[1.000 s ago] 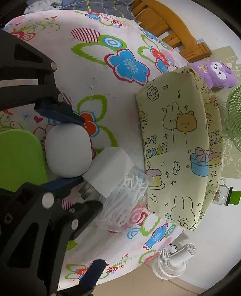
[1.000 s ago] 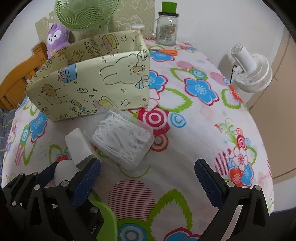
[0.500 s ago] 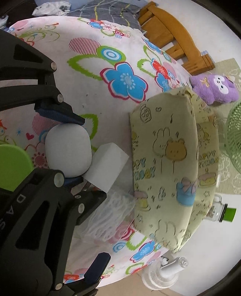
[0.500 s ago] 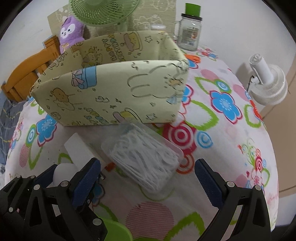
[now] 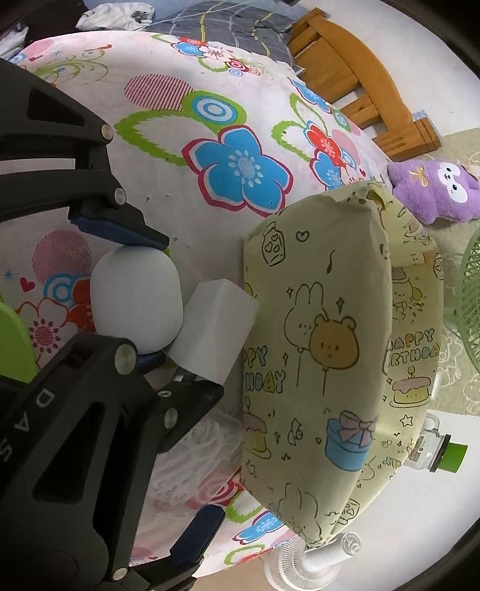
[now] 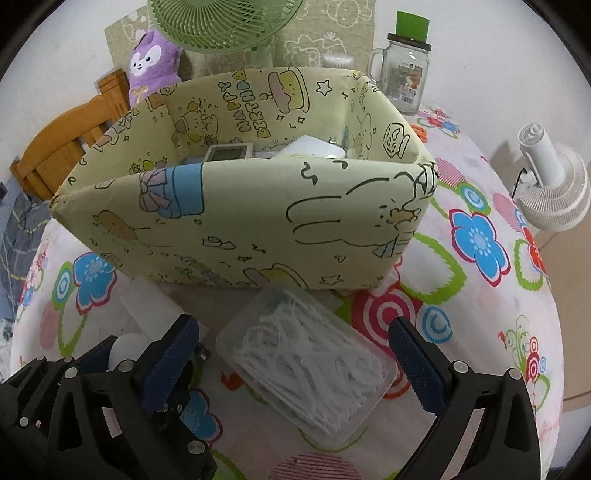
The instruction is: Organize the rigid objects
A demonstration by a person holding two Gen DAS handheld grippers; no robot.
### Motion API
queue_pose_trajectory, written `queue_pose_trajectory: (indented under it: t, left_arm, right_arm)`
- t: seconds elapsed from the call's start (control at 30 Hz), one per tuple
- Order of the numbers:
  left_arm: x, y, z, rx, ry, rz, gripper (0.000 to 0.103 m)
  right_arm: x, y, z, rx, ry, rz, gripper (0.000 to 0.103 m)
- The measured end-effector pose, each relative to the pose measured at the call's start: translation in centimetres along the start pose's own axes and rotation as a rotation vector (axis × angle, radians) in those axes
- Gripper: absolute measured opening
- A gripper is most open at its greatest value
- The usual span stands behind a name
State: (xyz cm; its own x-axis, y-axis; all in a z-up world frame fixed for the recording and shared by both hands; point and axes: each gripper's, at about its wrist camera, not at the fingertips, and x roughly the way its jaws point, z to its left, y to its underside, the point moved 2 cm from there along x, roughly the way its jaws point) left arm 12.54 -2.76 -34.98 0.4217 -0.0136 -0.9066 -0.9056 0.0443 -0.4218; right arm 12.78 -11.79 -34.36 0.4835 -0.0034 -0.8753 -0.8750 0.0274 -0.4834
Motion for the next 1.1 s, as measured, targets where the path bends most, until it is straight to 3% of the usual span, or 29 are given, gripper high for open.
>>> queue_pose_trajectory:
  t: [0.2, 0.27, 0.47, 0.6, 1.1]
  left_arm:
    - [0.3, -0.2, 0.3, 0.000, 0.002, -0.002, 0.057]
    - [0.3, -0.1, 0.3, 0.002, 0.002, -0.001, 0.057]
    - [-0.2, 0.3, -0.4, 0.013, 0.001, -0.001, 0.057]
    - [-0.2, 0.4, -0.5, 0.023, -0.014, -0.007, 0.057]
    - [-2.8, 0.9, -0.6, 0.016, -0.012, -0.047, 0.057]
  right_arm:
    - [0.0, 0.3, -0.4, 0.029, 0.008, 0.010, 0.103]
    - [0.0, 0.3, -0.5, 0.030, 0.017, 0.021, 0.094]
    - [0.0, 0.5, -0.6, 0.037, 0.015, 0.024, 0.095]
    - [0.8, 0.9, -0.5, 0.050, -0.016, 0.073, 0.095]
    - [-2.4, 1.1, -0.7, 0.056, 0.016, 0.019, 0.094]
